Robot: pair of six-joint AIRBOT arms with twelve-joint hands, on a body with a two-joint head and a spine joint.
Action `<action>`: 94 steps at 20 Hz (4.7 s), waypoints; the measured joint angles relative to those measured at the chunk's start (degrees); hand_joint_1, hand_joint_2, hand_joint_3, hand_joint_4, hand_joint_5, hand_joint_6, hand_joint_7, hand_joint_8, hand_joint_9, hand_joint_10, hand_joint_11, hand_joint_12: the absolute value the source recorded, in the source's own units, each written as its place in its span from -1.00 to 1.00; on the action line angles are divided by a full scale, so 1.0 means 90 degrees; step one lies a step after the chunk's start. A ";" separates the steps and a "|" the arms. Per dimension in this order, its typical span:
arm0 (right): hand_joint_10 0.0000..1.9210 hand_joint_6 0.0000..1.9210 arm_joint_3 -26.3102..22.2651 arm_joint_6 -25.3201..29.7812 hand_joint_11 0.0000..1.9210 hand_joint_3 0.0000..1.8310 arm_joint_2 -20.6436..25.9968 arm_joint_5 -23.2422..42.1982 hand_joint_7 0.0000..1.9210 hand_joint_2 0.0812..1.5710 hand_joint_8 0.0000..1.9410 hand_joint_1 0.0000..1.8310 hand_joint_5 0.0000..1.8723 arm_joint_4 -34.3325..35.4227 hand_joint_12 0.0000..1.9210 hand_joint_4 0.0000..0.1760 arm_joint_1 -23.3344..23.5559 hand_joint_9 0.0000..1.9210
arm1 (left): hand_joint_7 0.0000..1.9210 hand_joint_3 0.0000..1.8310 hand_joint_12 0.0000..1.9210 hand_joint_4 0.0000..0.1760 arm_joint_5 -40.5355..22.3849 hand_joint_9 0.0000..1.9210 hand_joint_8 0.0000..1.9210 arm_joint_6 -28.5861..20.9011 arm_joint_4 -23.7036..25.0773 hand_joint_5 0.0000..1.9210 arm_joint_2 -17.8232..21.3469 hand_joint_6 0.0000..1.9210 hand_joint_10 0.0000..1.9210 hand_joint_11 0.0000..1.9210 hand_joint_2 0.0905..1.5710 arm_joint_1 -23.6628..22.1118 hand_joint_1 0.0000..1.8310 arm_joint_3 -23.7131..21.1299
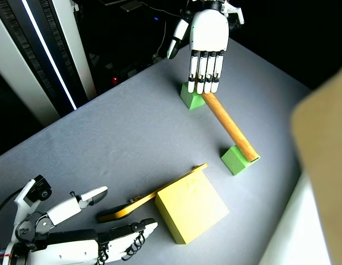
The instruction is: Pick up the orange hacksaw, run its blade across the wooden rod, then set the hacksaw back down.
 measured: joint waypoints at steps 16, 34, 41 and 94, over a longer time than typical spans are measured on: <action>-1.00 -1.00 0.0027 -0.0192 -1.00 -1.00 -0.0272 -0.0449 -0.82 0.29 -1.00 0.20 -0.80 -0.0100 -0.14 -1.00 0.0449 -0.80 | -0.89 -1.00 -0.74 -1.00 0.0027 -0.91 -1.00 -0.0005 0.0002 -0.84 0.0000 -0.99 -1.00 -1.00 0.50 -0.0019 -0.99 0.0000; 0.33 -0.19 -0.0352 -0.0466 -0.04 -1.00 -0.0214 -0.0923 -0.07 0.40 0.19 0.50 0.02 0.0551 0.39 -1.00 0.0512 0.04 | -0.88 -1.00 -0.69 -1.00 0.0017 -0.90 -1.00 -0.0007 0.0005 -0.82 -0.0015 -1.00 -1.00 -1.00 0.51 -0.0034 -1.00 0.0039; 0.37 0.02 -0.0461 -0.1112 -0.06 -1.00 -0.0189 -0.0605 -0.11 0.43 0.21 0.50 -0.09 0.1054 0.32 -1.00 0.0469 -0.03 | -0.87 -1.00 -0.69 -1.00 0.0019 -0.89 -1.00 -0.0007 0.0005 -0.85 -0.0019 -1.00 -1.00 -1.00 0.50 -0.0080 -1.00 0.0039; 0.30 -0.08 -0.3007 -0.6977 -0.05 -1.00 -0.1406 0.1226 -0.02 0.39 0.09 0.50 -0.02 0.8701 0.38 -1.00 0.1163 0.05 | -0.94 -1.00 -0.70 -1.00 0.0148 -0.93 -1.00 -0.0007 0.0017 -0.88 -0.0061 -1.00 -1.00 -1.00 0.46 -0.0141 -1.00 0.0063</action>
